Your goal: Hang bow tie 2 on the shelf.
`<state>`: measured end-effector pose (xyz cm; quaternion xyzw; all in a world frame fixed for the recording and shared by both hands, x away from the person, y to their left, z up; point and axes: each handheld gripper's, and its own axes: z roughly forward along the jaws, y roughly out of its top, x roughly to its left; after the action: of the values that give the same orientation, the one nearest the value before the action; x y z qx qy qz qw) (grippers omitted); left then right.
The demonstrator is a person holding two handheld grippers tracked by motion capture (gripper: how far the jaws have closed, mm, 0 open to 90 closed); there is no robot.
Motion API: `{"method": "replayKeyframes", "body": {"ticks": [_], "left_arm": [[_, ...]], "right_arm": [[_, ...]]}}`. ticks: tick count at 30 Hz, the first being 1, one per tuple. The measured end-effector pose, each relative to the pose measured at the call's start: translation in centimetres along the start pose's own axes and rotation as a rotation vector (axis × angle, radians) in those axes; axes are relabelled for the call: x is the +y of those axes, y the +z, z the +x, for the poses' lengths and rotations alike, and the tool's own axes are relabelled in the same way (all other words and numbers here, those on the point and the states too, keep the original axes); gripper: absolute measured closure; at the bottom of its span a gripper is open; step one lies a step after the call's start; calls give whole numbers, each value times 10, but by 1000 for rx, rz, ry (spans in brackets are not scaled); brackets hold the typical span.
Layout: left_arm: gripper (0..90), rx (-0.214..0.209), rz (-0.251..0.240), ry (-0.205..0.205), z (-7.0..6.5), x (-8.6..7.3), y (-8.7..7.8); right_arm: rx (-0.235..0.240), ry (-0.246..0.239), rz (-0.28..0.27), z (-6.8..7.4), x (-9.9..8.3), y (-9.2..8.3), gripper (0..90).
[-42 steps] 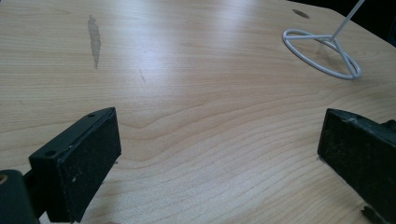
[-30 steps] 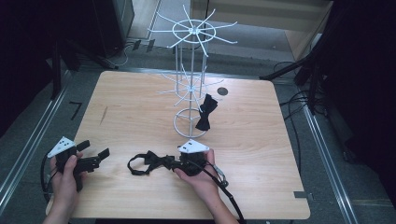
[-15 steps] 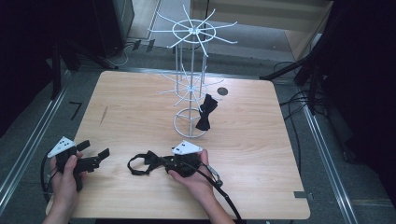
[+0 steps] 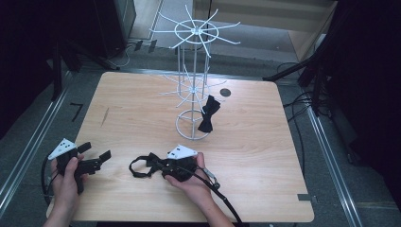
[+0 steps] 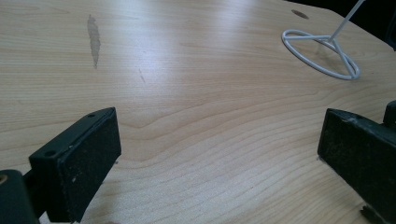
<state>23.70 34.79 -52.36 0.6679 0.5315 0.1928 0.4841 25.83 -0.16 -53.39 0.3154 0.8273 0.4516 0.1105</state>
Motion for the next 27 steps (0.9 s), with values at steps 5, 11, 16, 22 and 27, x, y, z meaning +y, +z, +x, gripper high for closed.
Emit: {"method": "replayKeyframes", "body": {"ticks": [5,11,16,22,27], "left_arm": [[0,0,1,0,0,0,0],[0,0,2,0,0,0,0],[0,1,1,1,0,0,0],[0,2,1,1,0,0,0],[0,1,1,1,0,0,0]], "right_arm": [[-3,-18,26,1,-2,4,452],[-5,-50,63,6,-5,5,538],[-13,-44,61,6,-6,5,667],[10,-24,75,3,-5,0,797],[0,-44,81,3,-7,-5,822]]}}
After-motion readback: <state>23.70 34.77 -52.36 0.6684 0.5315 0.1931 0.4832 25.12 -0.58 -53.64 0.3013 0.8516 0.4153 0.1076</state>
